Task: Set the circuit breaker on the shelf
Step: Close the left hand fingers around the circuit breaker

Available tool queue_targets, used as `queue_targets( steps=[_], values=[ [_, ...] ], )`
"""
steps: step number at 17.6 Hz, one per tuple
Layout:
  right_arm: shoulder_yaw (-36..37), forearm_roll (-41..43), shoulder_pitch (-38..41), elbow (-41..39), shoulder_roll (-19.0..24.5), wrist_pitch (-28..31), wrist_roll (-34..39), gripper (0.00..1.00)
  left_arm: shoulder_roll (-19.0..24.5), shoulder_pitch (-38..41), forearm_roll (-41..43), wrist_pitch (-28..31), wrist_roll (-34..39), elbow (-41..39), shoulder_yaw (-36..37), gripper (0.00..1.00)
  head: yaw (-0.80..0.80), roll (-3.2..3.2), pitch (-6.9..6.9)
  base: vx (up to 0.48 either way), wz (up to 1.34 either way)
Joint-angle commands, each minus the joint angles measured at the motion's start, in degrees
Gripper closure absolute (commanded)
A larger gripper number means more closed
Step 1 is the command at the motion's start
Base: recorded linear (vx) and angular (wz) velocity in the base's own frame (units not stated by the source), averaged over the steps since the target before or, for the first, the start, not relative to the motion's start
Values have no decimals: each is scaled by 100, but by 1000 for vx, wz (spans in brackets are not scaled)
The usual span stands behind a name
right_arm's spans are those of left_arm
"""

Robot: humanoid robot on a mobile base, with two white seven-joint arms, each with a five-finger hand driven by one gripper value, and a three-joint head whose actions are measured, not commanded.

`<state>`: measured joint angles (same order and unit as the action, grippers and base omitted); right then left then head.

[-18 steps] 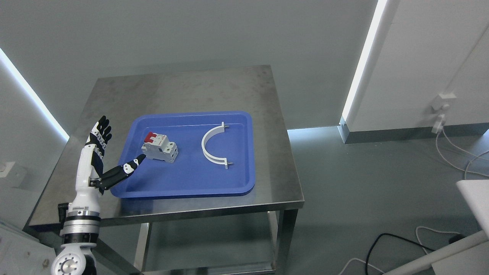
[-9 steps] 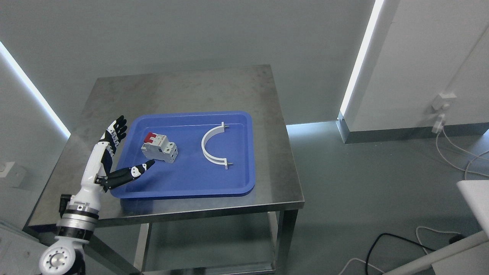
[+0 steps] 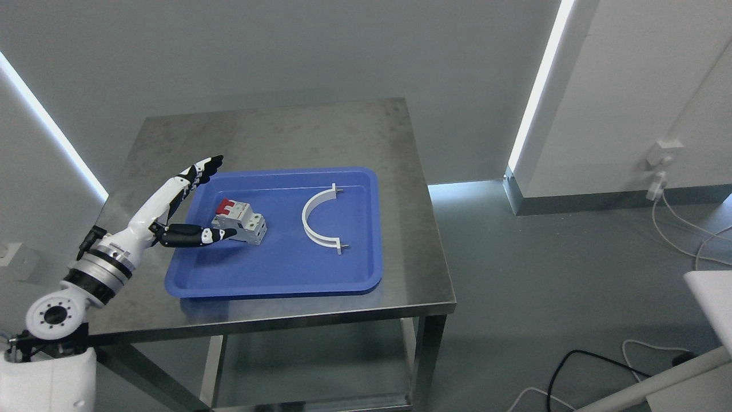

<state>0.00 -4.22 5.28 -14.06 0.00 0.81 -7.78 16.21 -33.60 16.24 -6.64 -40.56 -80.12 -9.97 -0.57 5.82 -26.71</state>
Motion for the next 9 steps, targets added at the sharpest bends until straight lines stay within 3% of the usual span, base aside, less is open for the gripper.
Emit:
queue_targets(
  steps=[1,7,9],
  values=[
    [-114,0,0,0,-100,367,-4,0,637,-604,846,4,-215,1165,628,6,0,0,0,0,0],
    [-114,0,0,0,-100,367,-4,0,479,-727,864,13,-382,1630,742,20,0,0,0,0,0],
    [-114,0,0,0,-100,367,-4,0,409,-832,864,13,-417,1736,734,31,0,0,0,0,0]
  ],
)
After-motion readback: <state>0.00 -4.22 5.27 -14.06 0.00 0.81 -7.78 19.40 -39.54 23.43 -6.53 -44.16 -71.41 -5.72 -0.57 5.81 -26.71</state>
